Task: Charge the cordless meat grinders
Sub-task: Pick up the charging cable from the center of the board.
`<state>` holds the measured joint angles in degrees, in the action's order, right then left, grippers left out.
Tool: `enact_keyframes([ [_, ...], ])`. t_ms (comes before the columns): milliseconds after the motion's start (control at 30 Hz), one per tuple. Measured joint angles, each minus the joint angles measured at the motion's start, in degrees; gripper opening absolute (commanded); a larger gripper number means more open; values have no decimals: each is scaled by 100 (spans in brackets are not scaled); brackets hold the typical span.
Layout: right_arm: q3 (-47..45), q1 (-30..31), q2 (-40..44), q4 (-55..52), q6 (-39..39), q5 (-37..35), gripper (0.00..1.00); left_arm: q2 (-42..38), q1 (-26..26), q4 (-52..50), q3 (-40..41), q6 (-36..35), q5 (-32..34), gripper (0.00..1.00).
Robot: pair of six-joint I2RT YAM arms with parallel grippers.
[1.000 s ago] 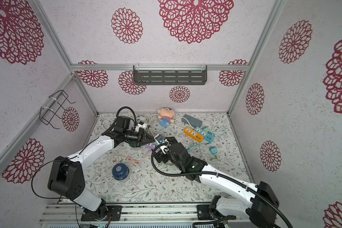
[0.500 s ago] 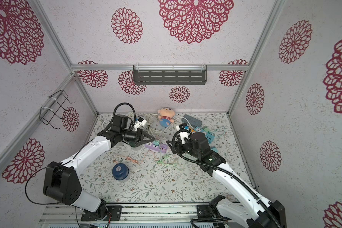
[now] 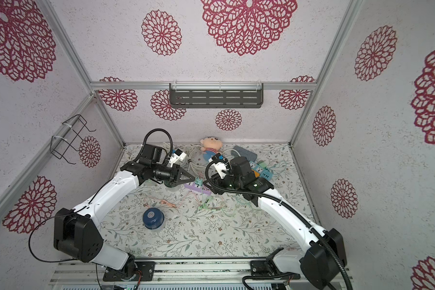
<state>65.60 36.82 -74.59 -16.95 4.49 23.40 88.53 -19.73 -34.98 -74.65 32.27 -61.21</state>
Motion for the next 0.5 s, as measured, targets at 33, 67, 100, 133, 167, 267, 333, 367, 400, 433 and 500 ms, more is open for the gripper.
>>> enact_keyframes([
  [33, 98, 81, -61, -57, -59, -46, 50, 0, -2, -44, 0, -13, -2, 0],
  [67, 188, 157, -125, -103, -109, -79, 49, 0, -7, -76, 0, -15, 0, 0],
  [100, 278, 236, -197, -146, -173, -105, 49, 0, -9, -103, 0, -17, 0, 0],
  [133, 363, 308, -273, -188, -219, -127, 49, 0, -11, -129, 0, -17, 2, 0],
  [167, 422, 363, -332, -227, -254, -157, 49, 0, -11, -146, 0, -17, 0, 0],
  [267, 544, 516, -505, -330, -350, -271, 48, 0, -11, -201, 0, -15, 0, 0],
  [333, 584, 605, -599, -404, -396, -374, 43, 0, -11, -229, 0, -15, -2, 0],
  [367, 597, 649, -638, -426, -433, -420, 40, 0, -11, -236, 0, -17, 0, 0],
  [400, 619, 682, -678, -461, -452, -476, 38, 0, -11, -245, 0, -15, -2, 0],
  [433, 643, 715, -715, -492, -483, -535, 37, 0, -11, -254, 0, -17, 0, 0],
  [500, 706, 769, -785, -535, -518, -645, 33, 0, -11, -273, 0, -15, -2, 0],
])
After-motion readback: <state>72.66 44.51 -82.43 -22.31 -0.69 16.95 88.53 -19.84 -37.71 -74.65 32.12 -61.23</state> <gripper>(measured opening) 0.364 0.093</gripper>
